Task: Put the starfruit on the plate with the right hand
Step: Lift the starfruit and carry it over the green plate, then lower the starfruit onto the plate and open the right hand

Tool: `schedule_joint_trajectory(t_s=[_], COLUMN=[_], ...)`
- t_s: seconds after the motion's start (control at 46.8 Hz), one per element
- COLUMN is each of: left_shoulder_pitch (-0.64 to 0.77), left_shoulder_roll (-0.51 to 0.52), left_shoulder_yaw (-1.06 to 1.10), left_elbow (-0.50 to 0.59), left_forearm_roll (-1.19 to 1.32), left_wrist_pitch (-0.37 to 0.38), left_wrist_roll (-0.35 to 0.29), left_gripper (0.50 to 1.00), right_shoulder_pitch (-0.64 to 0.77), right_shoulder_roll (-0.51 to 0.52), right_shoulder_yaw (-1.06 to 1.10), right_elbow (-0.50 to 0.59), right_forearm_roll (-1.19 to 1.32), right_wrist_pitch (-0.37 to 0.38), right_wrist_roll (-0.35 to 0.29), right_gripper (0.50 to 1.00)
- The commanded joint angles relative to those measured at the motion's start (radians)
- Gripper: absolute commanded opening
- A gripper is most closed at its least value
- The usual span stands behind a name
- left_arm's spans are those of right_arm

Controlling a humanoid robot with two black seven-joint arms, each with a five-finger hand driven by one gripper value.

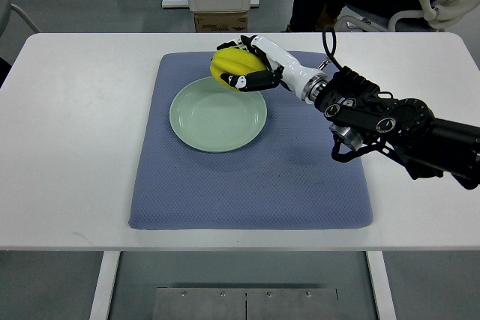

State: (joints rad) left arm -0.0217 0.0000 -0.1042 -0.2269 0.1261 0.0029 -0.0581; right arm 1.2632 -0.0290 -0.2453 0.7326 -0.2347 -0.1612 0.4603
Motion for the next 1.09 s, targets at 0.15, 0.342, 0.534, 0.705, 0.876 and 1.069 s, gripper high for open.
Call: schedule_joint_trajectory(t_s=[0.15,0.342,0.534,0.705,0.876,1.069], left_shoulder_pitch=[0.000,0.000,0.000,0.000,0.000,0.000], left_shoulder_roll=[0.000,0.000,0.000,0.000,0.000,0.000], left_shoulder_yaw=[0.000,0.000,0.000,0.000,0.000,0.000], left_elbow=[0.000,0.000,0.000,0.000,0.000,0.000], left_forearm_roll=[0.001,0.000,0.000,0.000,0.000,0.000], left_wrist_pitch=[0.000,0.000,0.000,0.000,0.000,0.000], left_wrist_roll=[0.000,0.000,0.000,0.000,0.000,0.000], left_gripper=[1.000,1.000,1.000,1.000,1.000,1.000], right_shoulder_pitch=[-0.019,-0.056,-0.065,-0.071,-0.077,-0.077], right_shoulder_roll=[0.029,0.029,0.029,0.029,0.029,0.029], right_shoulder_yaw=[-0.002,0.003,0.021,0.027,0.029,0.029], right_elbow=[-0.044,-0.102,-0.102,-0.099,-0.101,-0.101], right_forearm_roll=[0.000,-0.002,-0.002,-0.002,-0.002,-0.002], right_wrist_pitch=[0.000,-0.003,-0.003,-0.003,-0.006,-0.011], right_wrist_roll=[0.000,0.001,0.003,0.003,0.003,0.004], right_gripper=[0.500,0.625,0.723,0.790,0.876,0.910])
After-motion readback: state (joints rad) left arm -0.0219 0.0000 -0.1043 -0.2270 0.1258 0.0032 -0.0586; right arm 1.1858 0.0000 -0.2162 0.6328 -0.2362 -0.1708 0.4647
